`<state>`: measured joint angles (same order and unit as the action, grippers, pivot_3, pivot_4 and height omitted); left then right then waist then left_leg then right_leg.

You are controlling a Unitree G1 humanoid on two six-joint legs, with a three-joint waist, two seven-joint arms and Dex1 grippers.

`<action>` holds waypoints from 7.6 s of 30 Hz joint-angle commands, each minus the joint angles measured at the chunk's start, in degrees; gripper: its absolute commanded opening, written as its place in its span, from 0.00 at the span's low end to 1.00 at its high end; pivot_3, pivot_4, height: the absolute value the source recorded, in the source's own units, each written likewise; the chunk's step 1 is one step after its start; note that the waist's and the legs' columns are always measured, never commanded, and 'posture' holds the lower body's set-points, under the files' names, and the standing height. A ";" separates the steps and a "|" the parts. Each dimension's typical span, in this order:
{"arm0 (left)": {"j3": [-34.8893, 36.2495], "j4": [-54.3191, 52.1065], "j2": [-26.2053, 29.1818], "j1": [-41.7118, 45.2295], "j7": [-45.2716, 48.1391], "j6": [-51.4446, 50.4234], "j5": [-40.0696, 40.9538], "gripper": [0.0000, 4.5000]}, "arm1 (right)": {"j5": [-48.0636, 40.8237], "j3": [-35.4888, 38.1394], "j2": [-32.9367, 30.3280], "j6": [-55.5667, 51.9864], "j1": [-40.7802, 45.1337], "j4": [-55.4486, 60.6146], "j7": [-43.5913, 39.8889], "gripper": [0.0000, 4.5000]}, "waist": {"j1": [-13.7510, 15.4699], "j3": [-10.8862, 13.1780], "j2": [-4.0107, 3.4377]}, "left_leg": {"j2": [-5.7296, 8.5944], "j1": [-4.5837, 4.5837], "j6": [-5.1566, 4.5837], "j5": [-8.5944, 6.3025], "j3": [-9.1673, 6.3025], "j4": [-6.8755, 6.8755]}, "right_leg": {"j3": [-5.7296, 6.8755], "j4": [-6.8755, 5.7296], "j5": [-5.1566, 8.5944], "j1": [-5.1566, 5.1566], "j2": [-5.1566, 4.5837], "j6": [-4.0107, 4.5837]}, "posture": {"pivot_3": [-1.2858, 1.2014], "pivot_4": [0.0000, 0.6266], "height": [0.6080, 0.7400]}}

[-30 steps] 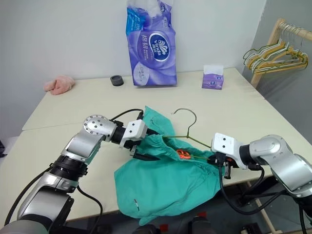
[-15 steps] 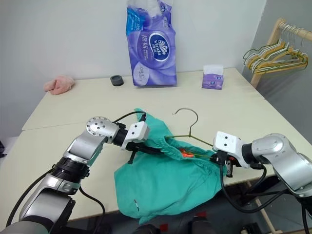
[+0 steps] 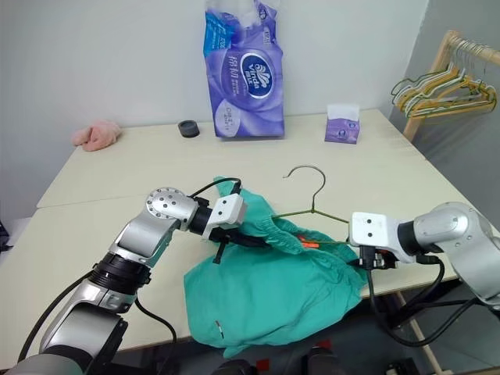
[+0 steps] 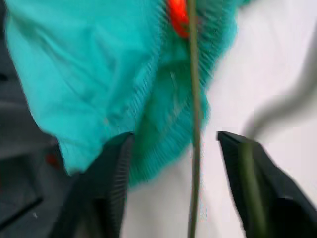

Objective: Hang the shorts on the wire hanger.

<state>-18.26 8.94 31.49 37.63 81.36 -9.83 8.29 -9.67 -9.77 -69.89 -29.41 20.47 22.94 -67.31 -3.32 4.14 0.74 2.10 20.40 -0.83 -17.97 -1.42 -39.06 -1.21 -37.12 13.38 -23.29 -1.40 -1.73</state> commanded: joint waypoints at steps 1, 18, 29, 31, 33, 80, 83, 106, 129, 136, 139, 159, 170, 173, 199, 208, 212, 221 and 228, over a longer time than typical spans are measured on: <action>0.26 -1.03 0.79 0.29 -0.42 0.54 -0.23 0.00 | 1.87 5.86 -3.12 4.51 -0.58 -4.28 -0.19 0.90 | 0.00 0.00 0.00 | -0.01 0.00 0.00 0.00 0.00 0.00 | 0.01 0.00 0.00 0.00 0.00 0.00 | 0.45 0.05 1.00; 1.82 1.97 2.27 0.71 -1.88 2.81 -0.58 0.00 | -16.58 34.19 18.66 -21.55 -27.74 10.78 13.14 0.96 | -0.01 -0.02 0.04 | -0.04 -0.06 -0.01 0.00 0.02 0.00 | -0.09 -0.09 0.00 0.06 0.04 -0.01 | 0.45 0.09 1.00; 1.43 3.20 2.11 0.98 -2.23 4.00 -0.45 0.00 | -24.47 31.53 31.79 -30.76 -36.11 20.49 25.44 0.96 | 0.01 -0.02 0.03 | -0.04 -0.09 -0.01 -0.01 0.00 0.00 | -0.07 -0.07 0.02 0.09 0.06 -0.04 | 0.45 0.09 1.00; 1.40 3.40 2.00 1.05 -2.24 4.15 -0.46 0.00 | -24.06 30.26 32.28 -30.20 -36.05 19.69 26.76 0.96 | 0.00 -0.02 0.03 | -0.04 -0.09 -0.01 -0.01 0.01 0.01 | -0.08 -0.07 0.03 0.09 0.07 -0.06 | 0.45 0.09 1.00; 1.41 3.70 1.93 1.14 -2.22 4.36 -0.47 0.00 | -23.46 28.24 32.55 -29.70 -35.56 18.50 27.92 0.96 | -0.01 -0.03 0.04 | -0.04 -0.09 -0.01 -0.01 0.01 0.01 | -0.08 -0.06 0.03 0.09 0.08 -0.06 | 0.45 0.09 1.00; -0.48 3.02 6.16 -1.84 -1.29 7.05 -3.84 0.00 | -14.56 22.07 20.27 -14.58 -27.64 4.98 27.18 0.00 | -0.01 -0.08 0.18 | -0.06 -0.08 -0.02 -0.01 0.04 0.02 | -0.09 -0.01 0.04 0.09 0.15 -0.07 | 0.45 0.08 1.00; -1.17 2.59 5.91 -2.01 -1.74 6.87 -4.74 0.00 | -13.22 22.07 15.99 -13.02 -26.56 5.02 24.60 0.00 | -0.05 -0.07 0.15 | -0.06 -0.09 -0.02 -0.01 0.04 0.02 | -0.09 -0.01 0.04 0.09 0.15 -0.08 | 0.45 0.08 1.00; -3.65 7.25 -4.75 2.47 -16.12 5.57 -14.48 0.00 | -2.59 -2.12 8.29 -5.78 8.47 3.51 8.93 0.00 | -1.58 0.00 0.11 | -0.07 -0.04 -0.02 -0.01 0.01 0.03 | -0.05 0.04 0.00 0.03 0.05 -0.02 | 0.44 0.08 1.00; -3.36 4.20 -5.43 -0.30 -16.30 4.50 -13.46 0.00 | -7.73 16.17 5.26 -17.41 -7.24 9.23 11.90 1.00 | -1.45 -0.03 0.09 | -0.05 0.02 -0.02 -0.01 -0.05 0.03 | 0.00 0.00 -0.01 0.01 -0.04 -0.01 | 0.44 0.07 1.00; -3.44 3.66 -5.91 -0.39 -15.72 4.88 -12.80 0.00 | -5.21 7.70 9.04 -15.26 -2.38 3.41 12.55 1.00 | -1.65 -0.05 0.09 | -0.03 0.01 -0.02 -0.01 -0.01 0.03 | -0.02 0.01 -0.01 0.01 -0.03 -0.01 | 0.44 0.06 1.00; -3.22 3.48 -5.98 0.04 -15.40 5.17 -12.49 0.00 | -2.99 3.37 9.12 -12.29 0.37 -0.47 10.97 1.00 | -1.69 -0.05 0.08 | -0.02 0.01 -0.02 -0.01 -0.02 0.03 | -0.01 0.02 -0.01 0.01 -0.03 -0.01 | 0.44 0.06 1.00; -0.55 -1.19 -3.48 0.62 -13.03 2.16 -7.10 0.00 | 8.92 -10.13 14.69 0.78 13.86 -19.59 0.31 0.72 | -1.70 -0.08 0.04 | -0.01 0.02 -0.01 -0.01 -0.05 0.02 | 0.00 -0.03 -0.04 -0.02 -0.05 0.03 | 0.45 0.04 1.00; -1.05 -1.17 -1.64 0.07 -10.71 2.23 -6.19 0.00 | 7.26 -7.99 15.41 -1.90 14.44 -16.89 -2.20 0.00 | -1.70 -0.09 0.03 | 0.00 0.05 0.00 -0.01 -0.08 0.02 | 0.03 -0.06 -0.06 -0.06 -0.07 0.07 | 0.45 0.05 1.00; -0.99 -0.35 -1.30 -0.08 -10.41 3.68 -6.33 0.00 | 5.60 -6.39 14.48 -3.78 13.25 -13.96 -3.31 0.00 | -1.69 -0.09 0.03 | 0.01 0.05 0.00 0.00 -0.08 0.02 | 0.03 -0.06 -0.06 -0.06 -0.10 0.07 | 0.45 0.04 1.00; 5.92 15.39 0.26 4.04 -4.19 -0.56 1.56 0.58 | -1.94 0.96 10.80 -12.02 6.39 -5.17 -2.47 0.00 | -1.82 -0.12 0.01 | 0.08 0.11 0.00 0.00 -0.16 -0.04 | 0.13 -0.07 -0.08 -0.08 -0.18 0.06 | 0.44 0.04 1.00; 6.73 25.21 -5.25 6.99 -9.86 10.53 -2.40 0.39 | -2.78 0.82 10.66 -12.76 6.46 -4.32 -1.87 0.00 | -1.83 -0.12 0.01 | 0.11 0.25 0.00 0.00 -0.16 -0.03 | 0.13 -0.10 -0.09 -0.22 -0.22 0.06 | 0.44 0.04 1.00; 6.88 27.85 -5.66 7.71 -10.93 14.18 -3.54 0.12 | -3.19 0.89 10.31 -13.03 6.09 -3.90 -1.71 0.00 | -1.88 -0.12 0.01 | 0.10 0.26 0.01 0.00 -0.16 -0.03 | 0.13 -0.11 -0.10 -0.25 -0.21 0.08 | 0.44 0.04 1.00; 7.70 33.36 -4.73 9.95 -14.64 18.89 -6.24 0.00 | -4.74 1.59 8.13 -13.79 3.70 -2.81 -1.57 0.00 | -1.81 -0.12 0.02 | 0.10 0.29 0.00 0.00 -0.17 -0.03 | 0.16 -0.10 -0.11 -0.26 -0.23 0.07 | 0.44 0.05 1.00; 7.72 35.20 -4.02 10.49 -16.09 20.61 -7.49 0.00 | -6.16 3.46 6.84 -14.01 0.29 -1.52 -0.74 0.00 | -1.83 -0.12 0.02 | 0.10 0.29 0.00 0.00 -0.17 -0.03 | 0.16 -0.12 -0.12 -0.26 -0.24 0.06 | 0.44 0.05 1.00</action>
<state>-11.88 44.54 26.51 46.46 65.88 10.11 1.06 -14.93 -8.99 -61.85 -43.25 20.66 19.94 -68.30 -5.15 4.02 0.76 2.20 20.69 -0.83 -17.97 -1.59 -39.10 -1.05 -37.24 13.26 -23.55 -1.64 -1.67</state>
